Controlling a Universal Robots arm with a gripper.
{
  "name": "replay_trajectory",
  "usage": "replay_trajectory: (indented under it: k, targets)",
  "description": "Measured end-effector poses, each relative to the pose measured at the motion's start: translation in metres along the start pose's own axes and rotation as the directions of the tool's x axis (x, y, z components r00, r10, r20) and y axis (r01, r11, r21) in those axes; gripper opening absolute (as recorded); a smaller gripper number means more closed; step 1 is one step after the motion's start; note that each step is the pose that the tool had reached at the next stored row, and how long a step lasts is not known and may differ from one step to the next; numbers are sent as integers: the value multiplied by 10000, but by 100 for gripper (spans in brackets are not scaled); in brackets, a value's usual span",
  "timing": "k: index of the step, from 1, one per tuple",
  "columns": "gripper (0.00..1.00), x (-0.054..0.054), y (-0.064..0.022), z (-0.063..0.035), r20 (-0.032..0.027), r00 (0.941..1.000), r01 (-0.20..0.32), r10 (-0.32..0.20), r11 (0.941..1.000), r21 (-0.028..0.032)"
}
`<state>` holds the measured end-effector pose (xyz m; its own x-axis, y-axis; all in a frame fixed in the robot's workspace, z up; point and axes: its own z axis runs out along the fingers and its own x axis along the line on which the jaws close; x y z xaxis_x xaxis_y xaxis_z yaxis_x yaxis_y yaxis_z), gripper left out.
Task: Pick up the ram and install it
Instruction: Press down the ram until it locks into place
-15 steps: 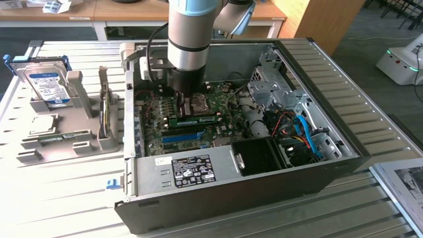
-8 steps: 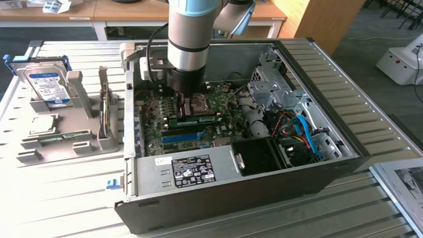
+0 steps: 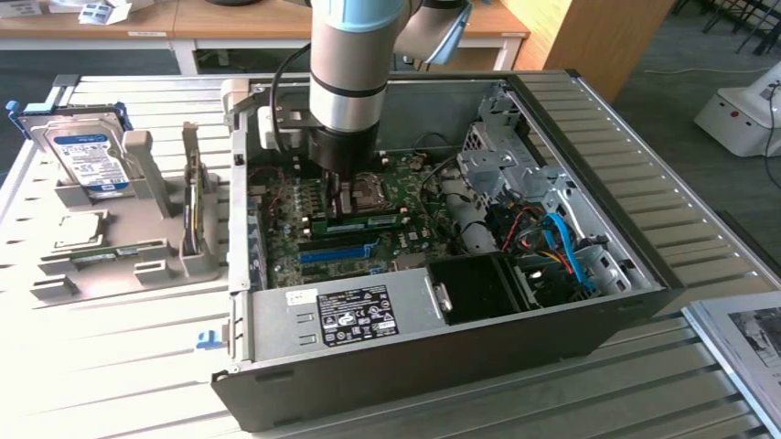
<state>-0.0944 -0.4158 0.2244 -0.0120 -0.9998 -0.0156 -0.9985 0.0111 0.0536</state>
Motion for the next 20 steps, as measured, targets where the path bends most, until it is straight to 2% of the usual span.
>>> replay_trajectory:
  k: [20]
  targets:
    - [10,0,-1,17,2,10000,0,0,10000,0]
